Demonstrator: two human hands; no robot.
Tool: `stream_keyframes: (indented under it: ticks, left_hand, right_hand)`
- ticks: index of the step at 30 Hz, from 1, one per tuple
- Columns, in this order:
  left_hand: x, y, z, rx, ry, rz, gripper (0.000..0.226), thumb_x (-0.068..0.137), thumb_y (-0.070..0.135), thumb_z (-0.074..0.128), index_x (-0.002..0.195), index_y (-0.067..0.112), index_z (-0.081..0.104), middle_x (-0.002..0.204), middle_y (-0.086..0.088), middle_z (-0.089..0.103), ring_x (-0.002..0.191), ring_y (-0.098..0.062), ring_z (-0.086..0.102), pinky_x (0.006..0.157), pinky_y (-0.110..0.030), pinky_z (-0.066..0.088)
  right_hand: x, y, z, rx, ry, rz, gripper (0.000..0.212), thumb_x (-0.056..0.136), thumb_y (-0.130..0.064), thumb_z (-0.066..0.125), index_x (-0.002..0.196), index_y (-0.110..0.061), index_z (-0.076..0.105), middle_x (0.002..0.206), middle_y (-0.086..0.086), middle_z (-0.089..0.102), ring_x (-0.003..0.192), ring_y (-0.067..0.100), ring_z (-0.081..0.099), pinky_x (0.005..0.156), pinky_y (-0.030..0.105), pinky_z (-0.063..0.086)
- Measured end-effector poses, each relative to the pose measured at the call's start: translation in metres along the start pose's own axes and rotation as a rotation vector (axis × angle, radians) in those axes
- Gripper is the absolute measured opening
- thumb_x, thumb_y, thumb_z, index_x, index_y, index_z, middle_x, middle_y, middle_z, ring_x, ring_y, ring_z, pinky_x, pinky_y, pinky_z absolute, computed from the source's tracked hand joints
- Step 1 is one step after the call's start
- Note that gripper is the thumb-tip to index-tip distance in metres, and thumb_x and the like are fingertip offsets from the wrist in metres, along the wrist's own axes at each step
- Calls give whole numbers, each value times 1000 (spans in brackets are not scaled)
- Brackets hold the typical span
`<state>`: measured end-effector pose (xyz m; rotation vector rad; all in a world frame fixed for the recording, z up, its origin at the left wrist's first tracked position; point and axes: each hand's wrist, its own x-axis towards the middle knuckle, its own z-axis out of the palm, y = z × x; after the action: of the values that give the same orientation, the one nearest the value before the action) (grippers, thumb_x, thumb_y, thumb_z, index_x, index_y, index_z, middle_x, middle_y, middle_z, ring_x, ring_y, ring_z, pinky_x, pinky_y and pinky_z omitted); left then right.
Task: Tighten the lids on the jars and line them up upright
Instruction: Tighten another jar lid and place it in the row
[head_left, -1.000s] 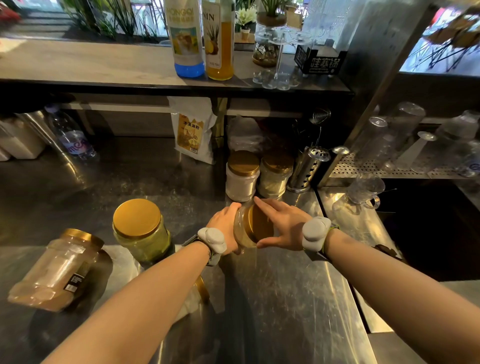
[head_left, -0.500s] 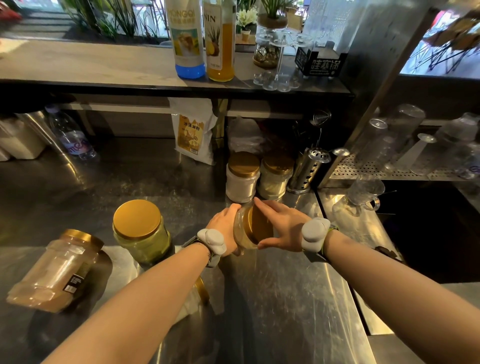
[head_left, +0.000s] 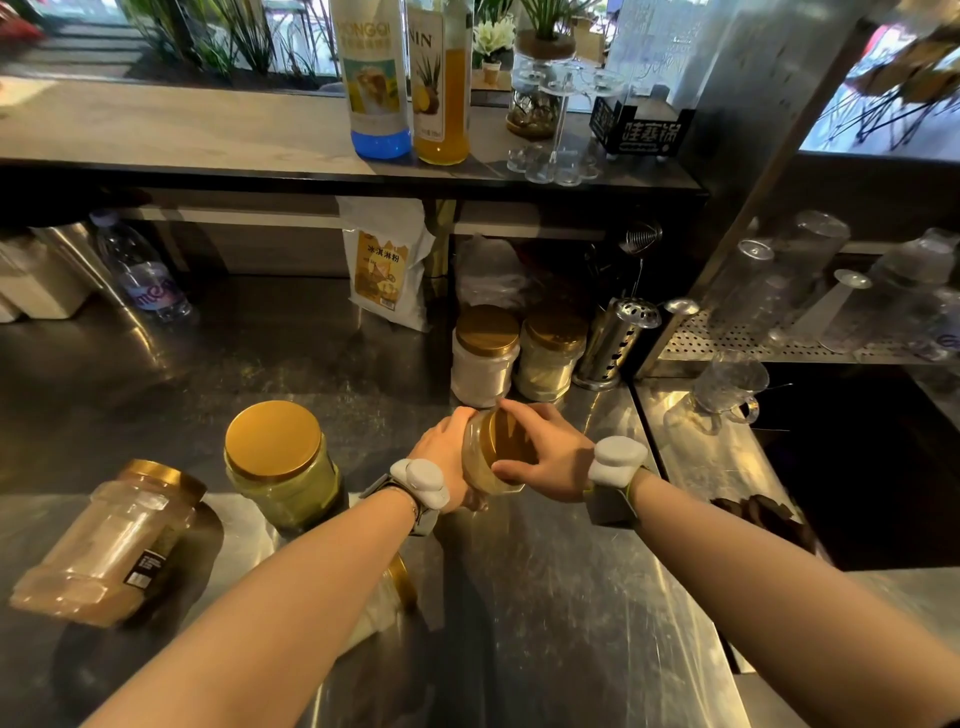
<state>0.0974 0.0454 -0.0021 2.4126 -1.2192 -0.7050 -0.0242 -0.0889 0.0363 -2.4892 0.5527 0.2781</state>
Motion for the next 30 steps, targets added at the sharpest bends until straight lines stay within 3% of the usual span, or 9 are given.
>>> stream_keyframes:
  ticks: [4,8,10,14,18,22,25,30]
  left_hand:
    - [1,-4,-3,-94,1,-13,95,68,21,85,142,19,26,133,-3,48,122,-20,51,107,-34,40]
    - [-5,-21,2,-325,69,-117,97,62,22,86,140,24,27,117,5,52,112,-18,55,90,-28,44]
    - [-8,-32,3,-416,148,-202,103,53,22,89,137,24,29,112,6,55,106,-18,59,84,-27,46]
    - [-20,-53,0,-398,52,-263,114,43,36,81,139,36,20,114,2,52,110,-26,55,94,-44,50]
    - [-32,-72,7,-449,59,-303,113,43,42,86,138,33,26,126,1,54,119,-26,52,103,-49,45]
    - [-33,-67,6,-432,62,-344,107,50,38,91,137,24,31,130,-3,55,121,-28,52,103,-49,45]
    - [-34,-63,2,-380,38,-395,98,57,35,89,135,16,33,128,-5,55,118,-27,53,99,-43,47]
    - [-34,-59,0,-178,45,-453,71,67,42,82,120,13,43,112,-6,60,95,-21,57,81,-35,50]
  right_hand:
    - [6,-9,-1,29,32,25,85,83,-57,62,151,-35,15,151,4,29,134,28,37,106,38,39]
    - [8,-15,2,191,88,80,81,82,-64,59,147,-24,32,140,2,49,125,23,49,98,33,43]
    - [11,-18,12,320,113,177,65,90,-56,53,140,-17,42,127,4,58,113,23,58,96,38,49]
    - [15,-17,37,464,109,311,35,98,-23,47,121,2,55,100,12,55,95,33,57,96,51,48]
    - [10,-24,58,584,20,336,34,96,-4,41,125,-1,58,99,13,58,82,25,58,76,36,52]
    - [6,-29,74,686,-14,345,31,95,2,39,119,5,59,101,18,61,84,26,59,77,37,53]
    - [6,-30,83,751,9,372,32,93,2,40,119,-3,59,108,17,62,90,27,60,82,39,54]
    - [5,-29,84,773,6,367,38,93,1,42,128,-10,54,118,12,61,105,27,61,87,41,55]
